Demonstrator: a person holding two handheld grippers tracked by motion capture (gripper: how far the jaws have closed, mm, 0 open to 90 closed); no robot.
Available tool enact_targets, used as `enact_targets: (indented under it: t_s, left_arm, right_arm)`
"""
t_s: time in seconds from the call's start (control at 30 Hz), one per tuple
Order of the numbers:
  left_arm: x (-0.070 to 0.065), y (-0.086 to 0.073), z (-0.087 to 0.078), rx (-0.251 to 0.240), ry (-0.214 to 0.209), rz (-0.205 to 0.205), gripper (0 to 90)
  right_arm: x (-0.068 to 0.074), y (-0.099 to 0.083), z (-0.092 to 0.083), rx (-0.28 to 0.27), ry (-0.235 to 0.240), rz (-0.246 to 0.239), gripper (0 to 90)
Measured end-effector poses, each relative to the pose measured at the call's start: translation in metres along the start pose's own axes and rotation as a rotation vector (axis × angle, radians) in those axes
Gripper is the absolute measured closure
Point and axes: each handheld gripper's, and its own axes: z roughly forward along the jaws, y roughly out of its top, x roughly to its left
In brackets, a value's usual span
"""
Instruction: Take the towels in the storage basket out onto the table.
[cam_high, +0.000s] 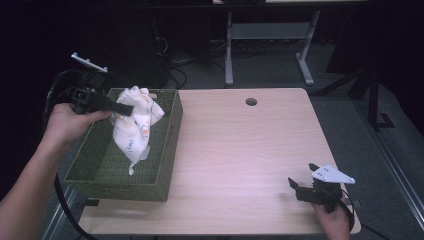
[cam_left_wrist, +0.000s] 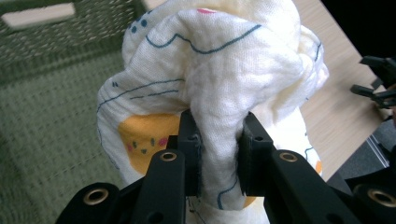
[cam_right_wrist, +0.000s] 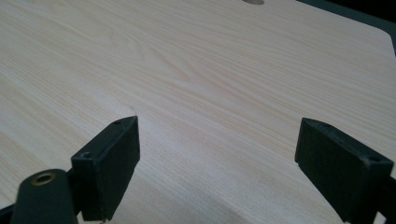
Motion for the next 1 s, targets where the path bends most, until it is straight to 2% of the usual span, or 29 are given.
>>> enact_targets:
  t_s: [0.03, 0.2, 0.23, 0.27, 0.3, 0.33, 0.43, 0.83, 1.0]
  left_arm:
    - [0.000, 0.000, 0.000, 0.000, 0.000, 0.000, 73.8]
    - [-0.021, 0.012, 0.002, 0.001, -0.019, 0.046, 73.8]
    - [-0.030, 0.016, 0.005, 0.013, -0.020, 0.076, 73.8]
    - [-0.030, 0.016, 0.005, 0.013, -0.020, 0.076, 73.8]
    - [-0.038, 0.019, 0.009, 0.026, -0.026, 0.094, 73.8]
    - [-0.038, 0.019, 0.009, 0.026, -0.026, 0.094, 73.8]
    - [-0.050, 0.025, 0.016, 0.039, -0.033, 0.121, 73.8]
    - [-0.082, 0.044, 0.041, 0.078, -0.051, 0.184, 73.7]
    - [-0.089, 0.050, 0.049, 0.077, -0.061, 0.192, 73.7]
  right_arm:
    - [0.000, 0.000, 0.000, 0.000, 0.000, 0.000, 13.6]
    - [0.000, 0.000, 0.000, -0.002, -0.001, 0.001, 13.6]
    - [0.000, 0.000, 0.000, -0.002, 0.000, 0.003, 13.6]
    - [0.000, 0.000, 0.000, -0.002, 0.000, 0.003, 13.6]
    - [0.000, 0.000, 0.000, -0.003, -0.001, 0.000, 13.6]
    - [0.000, 0.000, 0.000, -0.003, -0.001, 0.000, 13.6]
    - [0.000, 0.000, -0.001, -0.004, 0.001, 0.002, 13.6]
    - [-0.001, 0.000, -0.002, -0.010, 0.001, 0.004, 13.6]
    - [-0.002, 0.000, -0.002, -0.013, 0.001, 0.004, 13.6]
